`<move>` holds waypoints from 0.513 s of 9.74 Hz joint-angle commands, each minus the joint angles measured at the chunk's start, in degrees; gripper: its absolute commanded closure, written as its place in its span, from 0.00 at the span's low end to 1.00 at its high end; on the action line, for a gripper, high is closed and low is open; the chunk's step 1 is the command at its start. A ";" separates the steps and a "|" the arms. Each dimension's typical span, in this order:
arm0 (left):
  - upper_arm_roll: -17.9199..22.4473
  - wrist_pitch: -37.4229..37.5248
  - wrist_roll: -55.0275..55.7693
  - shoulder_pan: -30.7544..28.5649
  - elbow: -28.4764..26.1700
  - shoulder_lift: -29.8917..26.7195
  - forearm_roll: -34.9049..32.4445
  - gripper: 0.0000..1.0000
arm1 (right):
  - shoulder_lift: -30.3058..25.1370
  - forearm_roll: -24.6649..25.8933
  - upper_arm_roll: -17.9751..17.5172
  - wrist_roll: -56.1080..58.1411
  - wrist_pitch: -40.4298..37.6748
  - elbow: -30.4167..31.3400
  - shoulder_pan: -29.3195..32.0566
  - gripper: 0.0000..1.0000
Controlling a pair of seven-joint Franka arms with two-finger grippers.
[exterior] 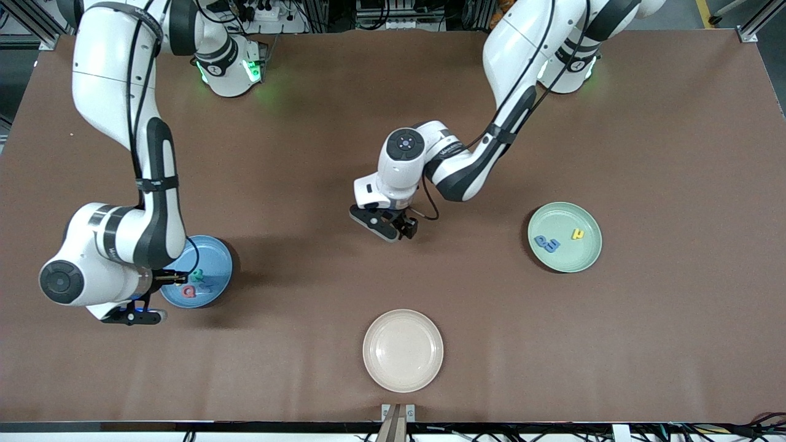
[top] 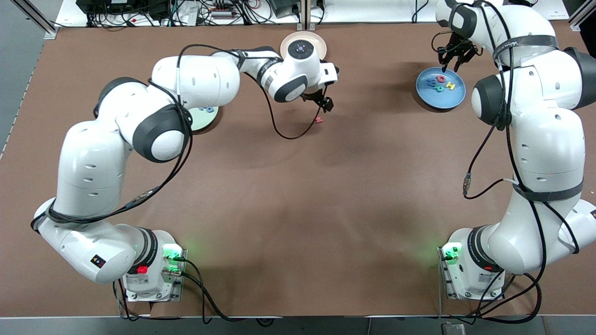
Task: Sort uppercase to blue plate, lowercase to green plate
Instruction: 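Carry the teal R to the blue plate while the left gripper returns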
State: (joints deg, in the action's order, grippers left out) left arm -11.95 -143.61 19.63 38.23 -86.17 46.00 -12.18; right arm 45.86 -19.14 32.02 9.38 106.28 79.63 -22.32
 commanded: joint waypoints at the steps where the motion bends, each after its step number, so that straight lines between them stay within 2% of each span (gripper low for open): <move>1: 0.88 -5.60 0.41 0.09 1.09 4.17 -1.70 0.00 | -1.13 -1.08 -0.55 1.08 -0.55 0.79 0.08 0.00; 3: 0.88 -5.89 0.41 0.18 1.09 4.88 -1.70 0.00 | -1.30 -1.86 -0.55 1.17 -0.02 0.79 0.17 0.00; 5: 0.88 -5.89 0.76 1.05 1.09 4.80 -1.70 0.00 | -1.39 -4.94 -0.20 1.34 1.81 0.70 0.26 0.00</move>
State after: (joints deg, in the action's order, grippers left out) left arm -11.22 -149.36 19.46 38.48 -86.00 50.72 -12.23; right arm 45.75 -21.96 31.81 9.61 107.16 79.65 -22.40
